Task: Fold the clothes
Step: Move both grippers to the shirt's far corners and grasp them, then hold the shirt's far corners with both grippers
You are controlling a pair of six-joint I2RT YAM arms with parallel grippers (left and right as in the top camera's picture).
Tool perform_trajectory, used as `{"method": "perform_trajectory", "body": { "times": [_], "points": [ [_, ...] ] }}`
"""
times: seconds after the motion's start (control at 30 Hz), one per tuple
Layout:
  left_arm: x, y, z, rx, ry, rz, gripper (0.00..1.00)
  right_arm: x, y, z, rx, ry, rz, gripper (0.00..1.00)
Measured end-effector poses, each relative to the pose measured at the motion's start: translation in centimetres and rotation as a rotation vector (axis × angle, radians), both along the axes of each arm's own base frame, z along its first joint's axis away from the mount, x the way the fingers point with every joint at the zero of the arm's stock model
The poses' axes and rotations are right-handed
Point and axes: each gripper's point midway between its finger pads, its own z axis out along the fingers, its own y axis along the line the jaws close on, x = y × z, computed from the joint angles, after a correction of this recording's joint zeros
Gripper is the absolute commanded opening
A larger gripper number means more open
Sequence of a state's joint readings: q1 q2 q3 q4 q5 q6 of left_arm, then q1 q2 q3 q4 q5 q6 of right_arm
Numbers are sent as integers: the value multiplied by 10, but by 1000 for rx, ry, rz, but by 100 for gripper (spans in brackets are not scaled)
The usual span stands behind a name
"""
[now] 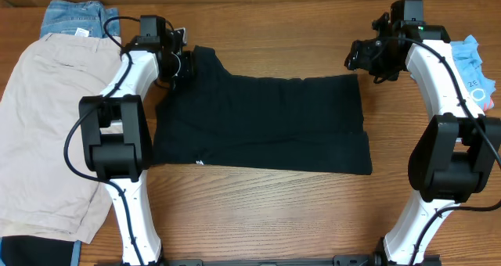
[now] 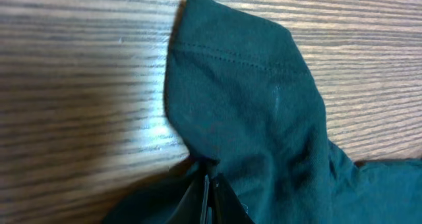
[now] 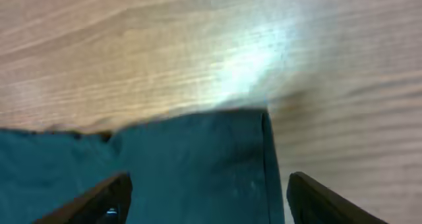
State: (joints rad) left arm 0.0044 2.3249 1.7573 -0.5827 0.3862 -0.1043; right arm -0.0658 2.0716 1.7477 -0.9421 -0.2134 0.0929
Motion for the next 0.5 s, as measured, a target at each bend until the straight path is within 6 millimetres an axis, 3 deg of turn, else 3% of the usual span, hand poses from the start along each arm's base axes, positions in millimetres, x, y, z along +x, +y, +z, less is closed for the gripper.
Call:
{"method": "perform_trajectory", "body": {
  "times": [0.2,0.4,0.5],
  "points": [
    [-1,10,7,-3,-1,18,4,8,-1,-8,-11,-40,8,74],
    [0,12,22,-3,-15,23,4,2,-1,-30,-10,-16,10,73],
    [-4,12,22,-3,-1,23,4,2,-1,-44,-10,-15,12,69]
  ]
}}
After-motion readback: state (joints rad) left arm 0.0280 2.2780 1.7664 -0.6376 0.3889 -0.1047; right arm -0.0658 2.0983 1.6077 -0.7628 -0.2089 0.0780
